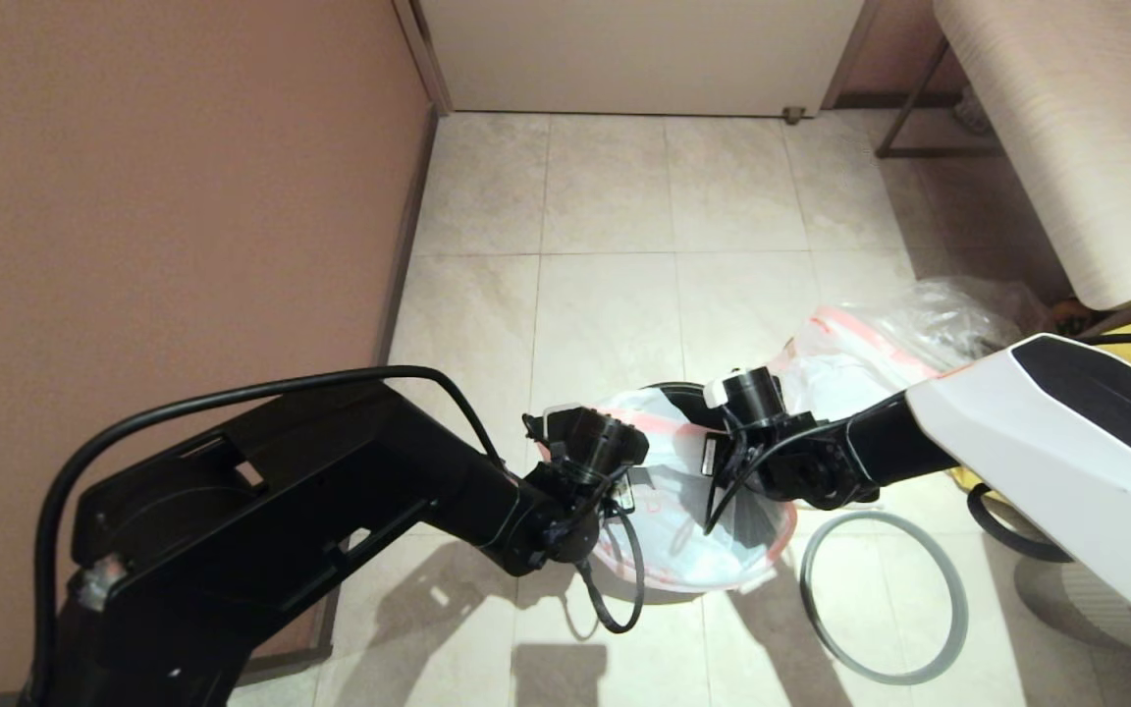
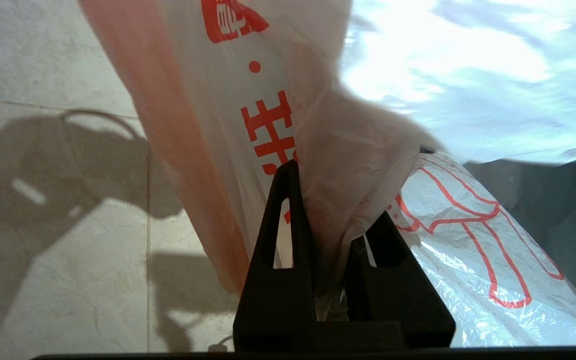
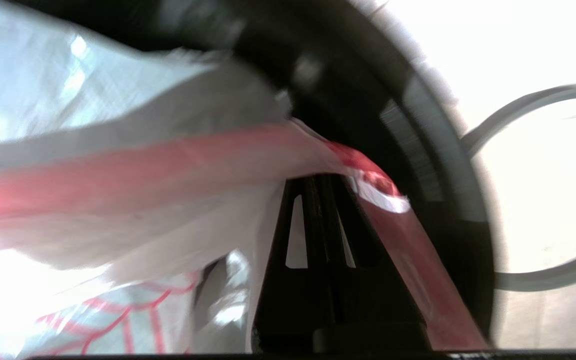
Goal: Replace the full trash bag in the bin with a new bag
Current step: Put the new garbage bag on the trash can
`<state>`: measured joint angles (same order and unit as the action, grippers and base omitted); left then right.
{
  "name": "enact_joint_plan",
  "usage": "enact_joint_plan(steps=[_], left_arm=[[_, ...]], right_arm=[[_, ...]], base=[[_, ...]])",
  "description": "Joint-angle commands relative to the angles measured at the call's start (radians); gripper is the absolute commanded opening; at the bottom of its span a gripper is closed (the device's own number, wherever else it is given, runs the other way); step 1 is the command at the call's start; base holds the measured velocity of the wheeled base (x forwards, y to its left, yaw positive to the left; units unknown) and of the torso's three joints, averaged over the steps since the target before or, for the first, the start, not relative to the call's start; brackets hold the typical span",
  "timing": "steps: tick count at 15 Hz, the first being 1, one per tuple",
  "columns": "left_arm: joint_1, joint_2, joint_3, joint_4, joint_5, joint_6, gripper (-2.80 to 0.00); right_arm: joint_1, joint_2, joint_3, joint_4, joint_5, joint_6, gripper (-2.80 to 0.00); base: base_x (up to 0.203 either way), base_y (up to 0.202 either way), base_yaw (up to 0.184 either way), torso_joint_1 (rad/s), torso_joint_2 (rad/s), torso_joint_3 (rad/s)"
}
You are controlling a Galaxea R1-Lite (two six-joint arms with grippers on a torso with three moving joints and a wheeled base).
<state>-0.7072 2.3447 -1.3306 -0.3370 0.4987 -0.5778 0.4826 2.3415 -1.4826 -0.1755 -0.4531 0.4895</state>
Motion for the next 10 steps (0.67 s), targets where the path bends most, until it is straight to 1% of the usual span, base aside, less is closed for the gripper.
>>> enact_joint_plan(steps=[1,3,5,7,10], left_arm=[[0.0,0.001,-0.001,-0.002,0.003,-0.004,-2.8],[0.0,0.001,-0.001,-0.002,0.003,-0.004,-2.8],[0.0,0.001,-0.001,-0.002,0.003,-0.004,-2.8],[-0.001,0.001,0.001,-0.002,0.003,-0.004,-2.8],[-0.002,0.002,0.002,-0.002,0.003,-0.004,-2.8]], right_arm=[[-0.001,-0.033,0.001,-0.006,-0.046,0.002,-2.8],[-0.001,-0.073,0.001,-0.007,-0.11,0.001,-2.8],[-0.002,-0.1,0.001,-0.007,-0.153,0.002,-2.8],[-0.012,-0.105,-0.002,-0.02,-0.177,0.002,-2.8],[-0.03,-0.094,-0.003,-0.037,-0.179,0.001,-2.8]], base=[[0.0,0.0,0.0,0.0,0.0,0.0],[0.0,0.0,0.0,0.0,0.0,0.0],[0.0,0.0,0.0,0.0,0.0,0.0],[0.0,0.0,0.0,0.0,0.0,0.0],[0.0,0.0,0.0,0.0,0.0,0.0]])
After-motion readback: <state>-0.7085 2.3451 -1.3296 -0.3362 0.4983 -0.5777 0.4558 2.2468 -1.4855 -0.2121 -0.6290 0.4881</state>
